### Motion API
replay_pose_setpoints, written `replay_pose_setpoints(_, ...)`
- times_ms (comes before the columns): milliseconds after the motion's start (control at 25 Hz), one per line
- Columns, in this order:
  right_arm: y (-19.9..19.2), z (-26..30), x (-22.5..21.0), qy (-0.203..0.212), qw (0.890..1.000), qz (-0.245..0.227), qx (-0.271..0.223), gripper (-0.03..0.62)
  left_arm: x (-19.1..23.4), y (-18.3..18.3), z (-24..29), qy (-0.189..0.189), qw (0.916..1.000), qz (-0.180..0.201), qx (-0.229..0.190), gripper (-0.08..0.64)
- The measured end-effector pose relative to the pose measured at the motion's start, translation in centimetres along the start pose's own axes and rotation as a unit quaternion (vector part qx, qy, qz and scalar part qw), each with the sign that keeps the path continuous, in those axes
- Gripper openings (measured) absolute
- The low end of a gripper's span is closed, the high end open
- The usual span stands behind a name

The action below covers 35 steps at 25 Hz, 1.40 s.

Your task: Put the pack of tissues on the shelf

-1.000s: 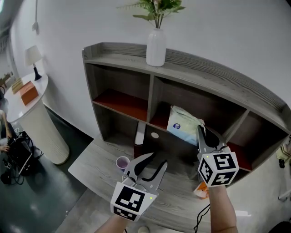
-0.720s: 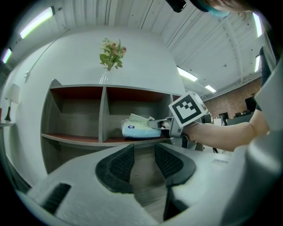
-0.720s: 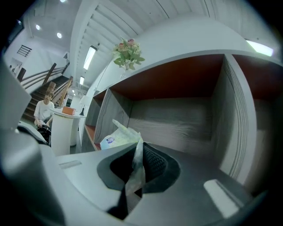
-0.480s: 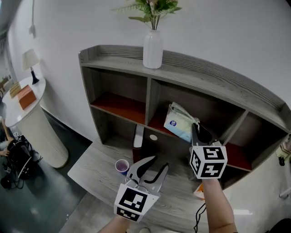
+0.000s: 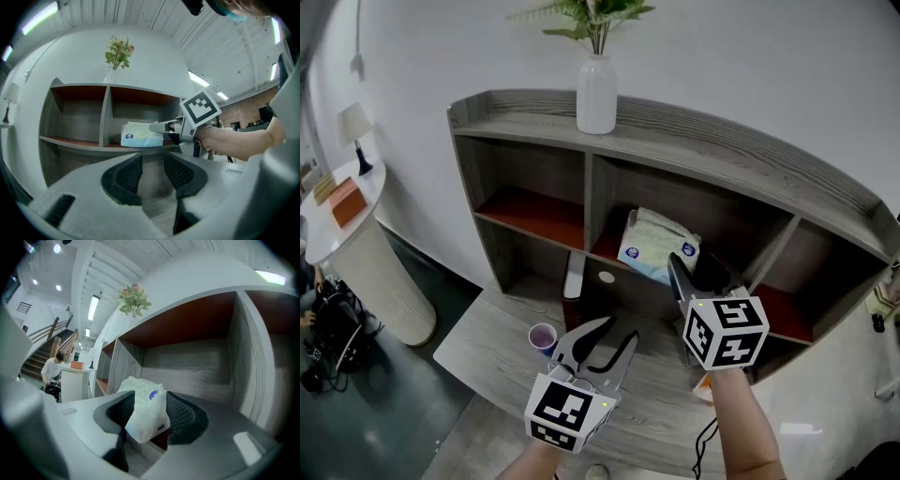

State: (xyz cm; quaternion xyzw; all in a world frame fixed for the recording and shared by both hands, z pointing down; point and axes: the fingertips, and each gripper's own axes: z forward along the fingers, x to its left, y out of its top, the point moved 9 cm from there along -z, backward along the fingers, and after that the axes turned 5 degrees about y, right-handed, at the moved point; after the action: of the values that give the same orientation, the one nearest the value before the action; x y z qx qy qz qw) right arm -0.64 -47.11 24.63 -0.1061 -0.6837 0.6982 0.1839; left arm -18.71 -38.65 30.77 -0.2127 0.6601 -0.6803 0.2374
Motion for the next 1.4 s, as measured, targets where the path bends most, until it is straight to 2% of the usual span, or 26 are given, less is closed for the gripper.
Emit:
replay_pose_setpoints(240, -0.2, -3.4, -0.2, 0.019, 0.999, 0.016, -0.024, 0.201, -2.3, 0.0, -0.1, 0.005, 1.0, -0.003, -0.002, 0.135)
replay_pose_setpoints(440, -1.0, -6.4, 0.2, 0.05, 0.998, 0.023, -0.03, 0.165, -5.2, 0.0, 0.4, 0.002, 0.9999, -0.015, -0.006, 0.135)
replay_pose_setpoints(840, -3.6, -12.8, 1.1, 0.105, 0.991, 0.071, -0.034, 0.103, -10.4, -0.1, -0.2, 0.0, 0.9996, -0.025, -0.01, 0.127)
replay_pose_setpoints(1080, -5.6, -16.5, 0.8, 0.112, 0.989, 0.086, -0.037, 0.077, -12.8, -0.5, -1.2, 0.005, 0.9992, -0.032, -0.023, 0.115)
replay_pose_setpoints(1400, -8.5, -20.0, 0.1, 0.11, 0.989, 0.101, -0.019, 0.058, -15.7, -1.9, -1.3, -0.01, 0.9989, -0.037, -0.025, 0.089)
